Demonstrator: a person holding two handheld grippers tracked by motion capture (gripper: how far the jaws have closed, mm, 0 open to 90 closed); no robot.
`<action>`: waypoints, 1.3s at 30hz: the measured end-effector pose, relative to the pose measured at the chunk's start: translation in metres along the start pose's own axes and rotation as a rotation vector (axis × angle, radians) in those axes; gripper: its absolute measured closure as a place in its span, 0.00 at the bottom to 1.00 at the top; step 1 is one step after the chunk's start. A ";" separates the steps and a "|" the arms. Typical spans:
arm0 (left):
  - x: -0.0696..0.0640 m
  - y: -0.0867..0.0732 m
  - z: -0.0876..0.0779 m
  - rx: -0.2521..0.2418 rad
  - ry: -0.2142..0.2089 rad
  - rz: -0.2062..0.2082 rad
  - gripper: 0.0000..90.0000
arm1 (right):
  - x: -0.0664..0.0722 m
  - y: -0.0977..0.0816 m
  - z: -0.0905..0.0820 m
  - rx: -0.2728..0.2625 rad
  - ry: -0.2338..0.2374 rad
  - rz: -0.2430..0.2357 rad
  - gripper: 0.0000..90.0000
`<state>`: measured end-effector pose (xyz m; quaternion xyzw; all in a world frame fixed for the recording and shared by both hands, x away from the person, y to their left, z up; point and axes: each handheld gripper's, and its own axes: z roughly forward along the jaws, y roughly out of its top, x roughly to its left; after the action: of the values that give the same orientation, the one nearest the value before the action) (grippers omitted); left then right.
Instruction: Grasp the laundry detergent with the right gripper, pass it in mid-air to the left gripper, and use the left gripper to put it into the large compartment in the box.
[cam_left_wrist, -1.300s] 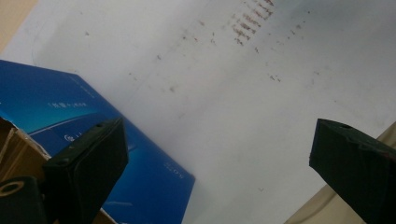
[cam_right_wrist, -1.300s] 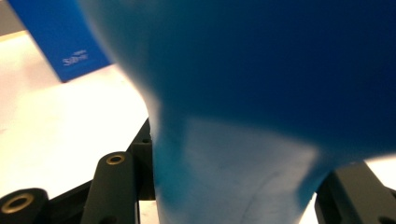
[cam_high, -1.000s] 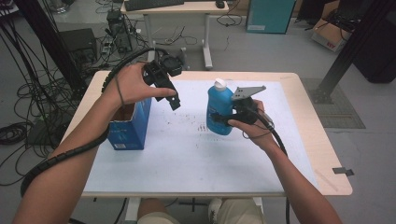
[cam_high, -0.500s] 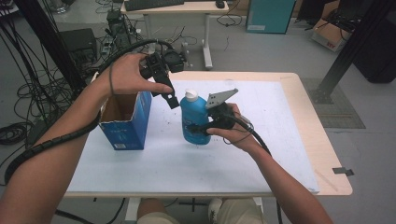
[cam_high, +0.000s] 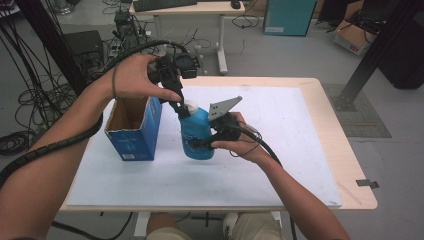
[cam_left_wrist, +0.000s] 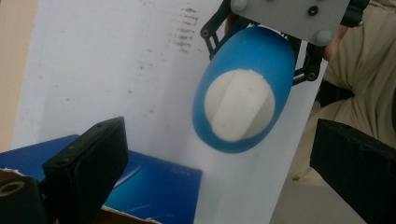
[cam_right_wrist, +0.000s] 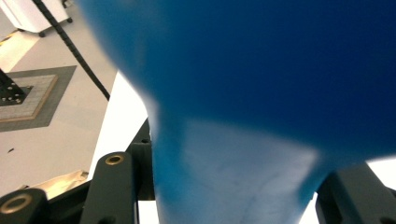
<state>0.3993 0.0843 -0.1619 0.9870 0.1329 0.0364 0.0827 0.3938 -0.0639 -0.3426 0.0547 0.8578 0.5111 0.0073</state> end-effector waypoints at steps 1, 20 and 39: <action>0.000 0.000 0.000 0.000 0.000 0.000 0.05 | 0.000 0.000 0.000 0.000 0.000 0.000 0.49; -0.012 0.010 0.019 0.107 -0.107 0.084 0.05 | 0.010 0.014 0.004 -0.033 0.062 -0.057 0.49; -0.017 0.015 0.025 0.119 -0.123 0.120 0.05 | 0.012 0.021 -0.003 -0.046 0.061 -0.066 0.49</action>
<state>0.3891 0.0620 -0.1850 0.9967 0.0702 -0.0272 0.0296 0.3834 -0.0554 -0.3220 0.0104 0.8471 0.5314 -0.0008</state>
